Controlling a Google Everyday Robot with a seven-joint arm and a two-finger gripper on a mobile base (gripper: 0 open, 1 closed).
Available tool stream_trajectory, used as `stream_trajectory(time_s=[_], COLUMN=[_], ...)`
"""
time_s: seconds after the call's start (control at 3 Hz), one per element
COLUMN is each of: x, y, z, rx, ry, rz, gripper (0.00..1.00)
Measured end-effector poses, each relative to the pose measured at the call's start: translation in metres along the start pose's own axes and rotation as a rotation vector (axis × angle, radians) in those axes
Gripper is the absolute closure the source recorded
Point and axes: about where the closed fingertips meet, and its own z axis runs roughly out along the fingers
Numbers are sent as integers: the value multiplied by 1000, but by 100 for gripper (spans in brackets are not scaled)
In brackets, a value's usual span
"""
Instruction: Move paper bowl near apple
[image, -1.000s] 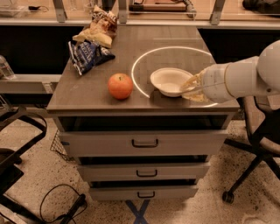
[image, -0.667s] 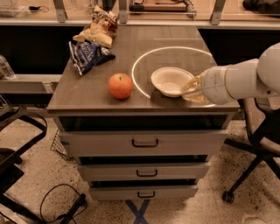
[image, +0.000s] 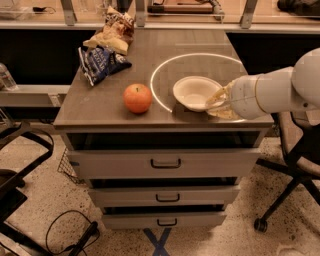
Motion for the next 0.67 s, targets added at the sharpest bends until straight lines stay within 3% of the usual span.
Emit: stream_trajectory(time_s=[0.33, 0.67], x=[-1, -2], y=[0, 0], z=[1, 2], rx=[-2, -3], ry=[-3, -5], rz=[-2, -3], gripper=[12, 0])
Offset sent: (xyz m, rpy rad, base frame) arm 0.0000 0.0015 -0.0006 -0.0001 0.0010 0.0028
